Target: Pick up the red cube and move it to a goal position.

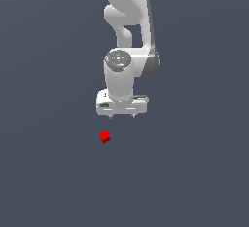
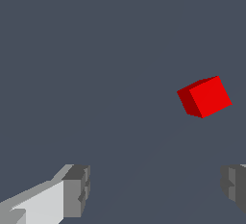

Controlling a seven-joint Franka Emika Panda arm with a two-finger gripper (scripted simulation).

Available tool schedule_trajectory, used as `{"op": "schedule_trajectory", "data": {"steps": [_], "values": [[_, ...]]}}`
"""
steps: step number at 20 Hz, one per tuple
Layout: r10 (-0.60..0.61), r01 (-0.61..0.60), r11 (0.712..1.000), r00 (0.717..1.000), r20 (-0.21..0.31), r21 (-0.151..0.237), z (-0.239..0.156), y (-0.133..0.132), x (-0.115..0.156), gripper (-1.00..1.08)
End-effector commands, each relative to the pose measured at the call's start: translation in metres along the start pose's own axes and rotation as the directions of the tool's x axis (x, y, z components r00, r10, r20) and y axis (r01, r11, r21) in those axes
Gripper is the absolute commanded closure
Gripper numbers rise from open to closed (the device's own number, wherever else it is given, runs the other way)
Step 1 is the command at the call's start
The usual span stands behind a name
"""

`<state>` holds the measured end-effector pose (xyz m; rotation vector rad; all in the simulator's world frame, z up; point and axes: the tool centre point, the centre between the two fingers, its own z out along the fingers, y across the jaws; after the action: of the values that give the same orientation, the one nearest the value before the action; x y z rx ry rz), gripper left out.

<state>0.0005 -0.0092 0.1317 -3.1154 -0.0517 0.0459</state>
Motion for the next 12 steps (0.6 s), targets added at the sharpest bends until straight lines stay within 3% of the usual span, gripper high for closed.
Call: {"op": "schedule_trajectory", "data": {"steps": [1, 12], "values": [[-0.034, 0.034, 0.999, 0.999, -0.001, -0.002, 0.008, 0.008, 0.002, -0.92], [-0.258, 0.258, 0.966, 0.966, -0.01, -0.019, 0.062, 0.055, 0.021, -0.92]]}}
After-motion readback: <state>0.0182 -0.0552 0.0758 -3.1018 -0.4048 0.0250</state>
